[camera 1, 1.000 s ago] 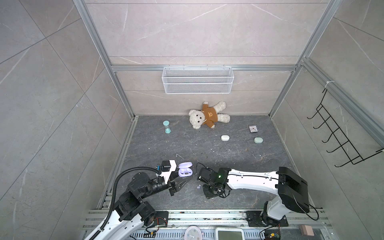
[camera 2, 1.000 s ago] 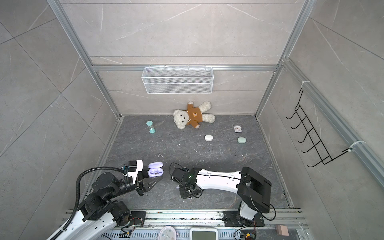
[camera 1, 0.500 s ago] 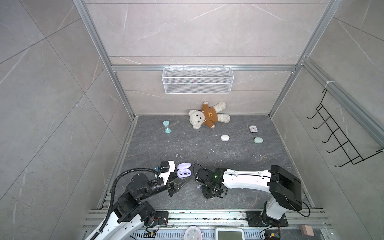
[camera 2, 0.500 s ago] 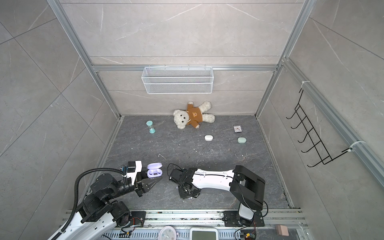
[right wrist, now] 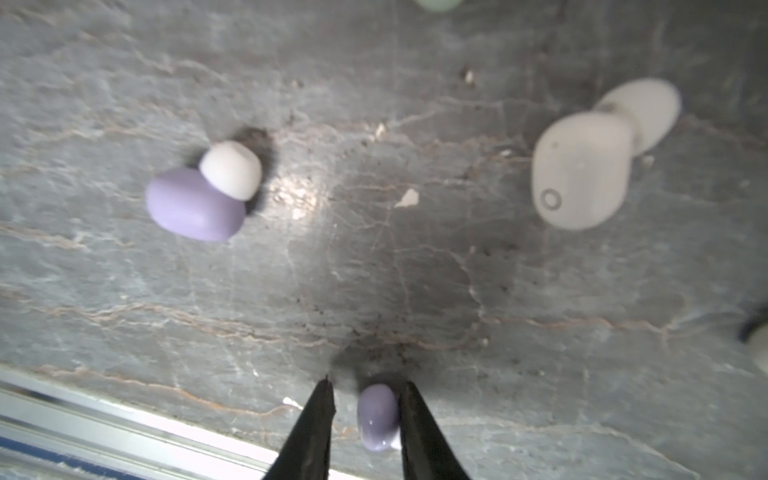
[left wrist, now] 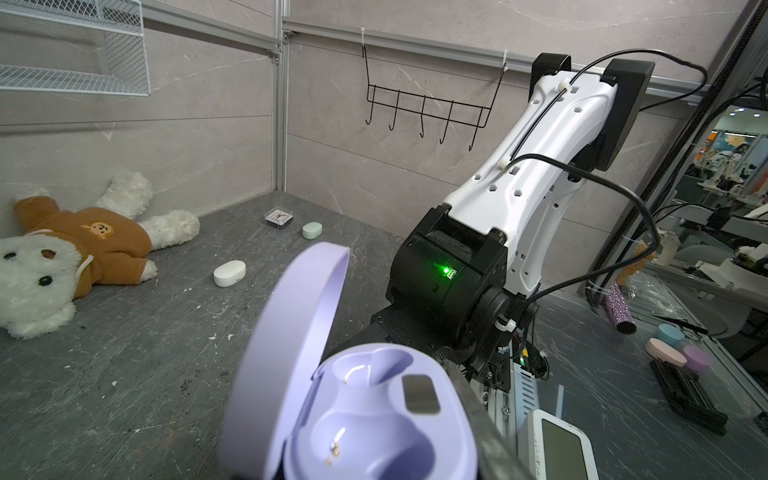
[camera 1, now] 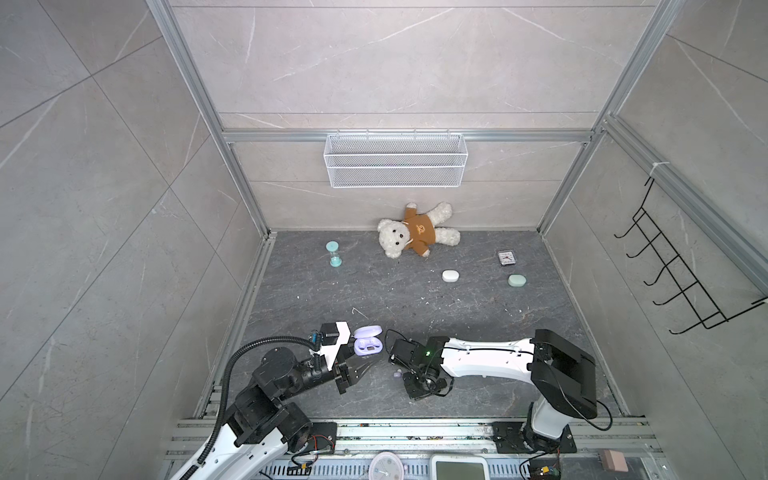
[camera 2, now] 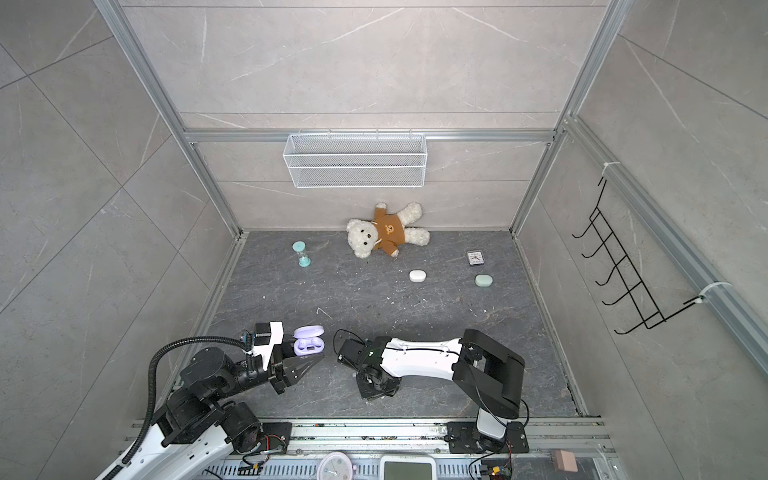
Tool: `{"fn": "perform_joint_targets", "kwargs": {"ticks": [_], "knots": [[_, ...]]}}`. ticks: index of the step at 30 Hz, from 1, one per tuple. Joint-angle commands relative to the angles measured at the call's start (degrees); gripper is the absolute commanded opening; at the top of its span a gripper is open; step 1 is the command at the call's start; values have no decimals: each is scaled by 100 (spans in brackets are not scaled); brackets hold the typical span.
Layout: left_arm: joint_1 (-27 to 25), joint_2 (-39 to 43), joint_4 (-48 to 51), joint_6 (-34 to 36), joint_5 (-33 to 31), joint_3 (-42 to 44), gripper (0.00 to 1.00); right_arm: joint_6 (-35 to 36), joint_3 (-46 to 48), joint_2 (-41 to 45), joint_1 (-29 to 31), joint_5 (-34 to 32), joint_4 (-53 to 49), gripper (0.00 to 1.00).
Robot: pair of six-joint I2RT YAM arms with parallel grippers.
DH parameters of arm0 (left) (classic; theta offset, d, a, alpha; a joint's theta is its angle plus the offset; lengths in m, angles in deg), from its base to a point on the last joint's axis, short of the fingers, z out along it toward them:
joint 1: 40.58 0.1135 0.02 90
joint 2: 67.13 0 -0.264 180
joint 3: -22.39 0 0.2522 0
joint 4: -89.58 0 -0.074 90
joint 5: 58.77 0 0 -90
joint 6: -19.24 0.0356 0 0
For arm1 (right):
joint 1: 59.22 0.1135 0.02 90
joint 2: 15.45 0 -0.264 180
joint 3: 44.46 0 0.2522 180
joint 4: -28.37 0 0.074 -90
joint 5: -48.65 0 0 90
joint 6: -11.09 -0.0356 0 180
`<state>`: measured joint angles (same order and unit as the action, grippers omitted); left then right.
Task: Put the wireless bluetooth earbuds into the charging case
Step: 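Close the right gripper on the small lavender earbud, then lift the earbud toward the case while the left gripper raises the case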
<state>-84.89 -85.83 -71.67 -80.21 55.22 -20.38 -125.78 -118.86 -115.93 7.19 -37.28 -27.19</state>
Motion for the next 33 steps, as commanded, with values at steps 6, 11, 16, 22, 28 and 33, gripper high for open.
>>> {"fn": "perform_joint_targets", "kwargs": {"ticks": [6,11,16,22,28,33], "knots": [[11,65,-60,-110,-63,-175,14,34,-135,-142,39,-21,-317,30],[11,71,-51,-112,-78,-175,15,-58,-19,-164,38,-3,-206,29],[11,72,-41,-110,-71,-177,14,-103,26,-153,41,-21,-167,25],[10,42,-51,-117,-75,-179,14,-155,83,-65,34,-97,-164,22],[11,-35,-195,-181,-62,-113,14,-199,101,96,24,-212,-220,20],[15,-226,-461,-228,-28,-61,14,-198,161,441,-98,-336,-317,20]]}}
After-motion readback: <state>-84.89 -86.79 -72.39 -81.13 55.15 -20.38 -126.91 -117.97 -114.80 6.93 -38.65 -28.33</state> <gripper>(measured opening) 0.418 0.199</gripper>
